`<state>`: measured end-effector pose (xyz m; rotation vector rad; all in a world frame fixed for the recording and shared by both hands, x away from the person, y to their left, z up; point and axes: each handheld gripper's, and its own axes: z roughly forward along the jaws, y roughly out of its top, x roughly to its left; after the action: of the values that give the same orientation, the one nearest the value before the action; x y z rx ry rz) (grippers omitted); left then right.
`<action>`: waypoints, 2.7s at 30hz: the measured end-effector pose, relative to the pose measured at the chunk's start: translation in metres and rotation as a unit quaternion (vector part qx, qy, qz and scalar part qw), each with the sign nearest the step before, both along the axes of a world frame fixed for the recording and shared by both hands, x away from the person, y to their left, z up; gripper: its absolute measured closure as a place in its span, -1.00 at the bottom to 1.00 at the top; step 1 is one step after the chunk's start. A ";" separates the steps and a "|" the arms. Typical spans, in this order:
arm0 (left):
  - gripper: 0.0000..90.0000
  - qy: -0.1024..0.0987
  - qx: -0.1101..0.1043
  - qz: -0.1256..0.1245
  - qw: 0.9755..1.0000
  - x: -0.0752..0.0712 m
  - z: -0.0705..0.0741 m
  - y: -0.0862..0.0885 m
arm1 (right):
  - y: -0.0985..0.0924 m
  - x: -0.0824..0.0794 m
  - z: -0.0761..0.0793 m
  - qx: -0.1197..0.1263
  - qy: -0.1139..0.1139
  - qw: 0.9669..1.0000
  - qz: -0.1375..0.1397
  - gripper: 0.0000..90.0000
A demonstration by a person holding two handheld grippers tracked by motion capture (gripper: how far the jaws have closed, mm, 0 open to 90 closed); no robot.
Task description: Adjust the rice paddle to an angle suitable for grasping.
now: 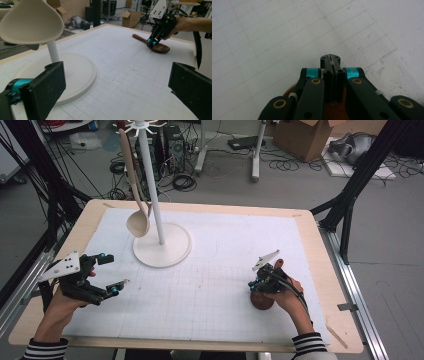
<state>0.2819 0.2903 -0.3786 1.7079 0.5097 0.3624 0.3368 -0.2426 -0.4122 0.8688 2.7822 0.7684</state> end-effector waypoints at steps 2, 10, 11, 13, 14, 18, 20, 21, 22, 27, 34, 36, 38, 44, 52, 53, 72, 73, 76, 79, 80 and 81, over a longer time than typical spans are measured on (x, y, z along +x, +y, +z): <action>-0.96 0.001 0.000 0.000 1.000 0.000 0.000 0.000 | -0.001 -0.002 0.000 0.000 -0.001 1.000 0.002 1.00; -0.96 0.001 0.000 0.003 1.000 0.000 0.000 0.002 | -0.010 -0.008 0.000 0.006 -0.004 1.000 0.001 1.00; -0.96 0.000 0.000 0.004 1.000 0.000 -0.001 0.002 | -0.011 -0.010 0.000 0.005 -0.002 1.000 -0.002 1.00; -0.96 0.002 -0.001 0.005 1.000 0.001 -0.001 0.002 | -0.013 -0.011 0.000 0.007 -0.006 1.000 -0.001 1.00; -0.96 0.002 0.000 0.005 1.000 0.001 -0.001 0.002 | -0.013 -0.011 0.000 0.010 -0.006 1.000 -0.002 1.00; -0.96 0.002 0.000 0.004 1.000 0.001 -0.001 0.002 | -0.016 -0.013 0.001 0.015 -0.010 1.000 0.002 1.00; -0.96 0.002 0.000 0.005 1.000 0.000 -0.001 0.002 | -0.017 -0.014 0.001 0.013 -0.008 1.000 0.000 1.00; -0.96 0.003 -0.001 0.005 1.000 0.000 -0.001 0.002 | -0.018 -0.014 0.001 0.012 -0.006 1.000 0.000 1.00; -0.96 0.001 0.000 0.005 1.000 0.000 -0.001 0.003 | -0.019 -0.015 0.001 0.012 -0.006 1.000 0.001 1.00; -0.96 0.001 0.000 0.005 1.000 0.000 -0.001 0.003 | -0.023 -0.019 0.002 0.011 -0.004 1.000 0.000 1.00; -0.96 0.002 0.002 0.003 1.000 0.000 -0.001 0.002 | -0.029 -0.022 0.001 0.012 -0.002 1.000 -0.002 1.00; -0.96 0.003 0.001 0.004 1.000 0.000 -0.001 0.001 | -0.029 -0.023 0.000 0.007 -0.001 1.000 -0.001 1.00; -0.96 0.002 0.001 0.004 1.000 0.000 -0.001 0.002 | -0.028 -0.023 0.001 0.006 -0.001 1.000 0.000 1.00; -0.96 0.002 0.000 0.006 1.000 0.000 -0.001 0.003 | -0.031 -0.024 0.004 0.023 -0.003 1.000 -0.001 1.00; -0.96 0.002 0.001 0.005 1.000 0.001 -0.002 0.002 | -0.041 -0.019 0.017 0.039 -0.032 0.998 -0.023 1.00; -0.96 0.003 0.002 0.005 1.000 0.001 -0.002 0.003 | -0.042 -0.018 0.019 0.041 -0.036 0.998 -0.025 1.00; -0.96 0.000 -0.002 0.008 1.000 0.000 0.000 0.007 | -0.072 0.002 0.048 0.064 -0.103 0.987 -0.101 1.00; -0.96 -0.001 -0.002 0.008 1.000 0.000 0.000 0.007 | -0.073 0.004 0.048 0.065 -0.104 0.987 -0.106 1.00; -0.96 0.000 -0.002 0.008 1.000 0.000 0.000 0.007 | -0.076 0.008 0.046 0.058 -0.106 0.985 -0.121 1.00; -0.96 -0.001 -0.003 0.008 1.000 -0.001 0.000 0.007 | -0.079 0.013 0.045 0.056 -0.110 0.983 -0.134 1.00; -0.96 -0.001 -0.003 0.008 1.000 -0.001 0.001 0.007 | -0.080 0.015 0.044 0.054 -0.111 0.983 -0.138 1.00; -0.96 -0.001 -0.003 0.008 1.000 0.000 0.000 0.007 | -0.081 0.016 0.043 0.053 -0.111 0.982 -0.142 1.00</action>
<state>0.2814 0.2972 -0.3781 1.6989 0.5225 0.3727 0.3532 -0.3235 -0.3688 1.0943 2.3757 0.9071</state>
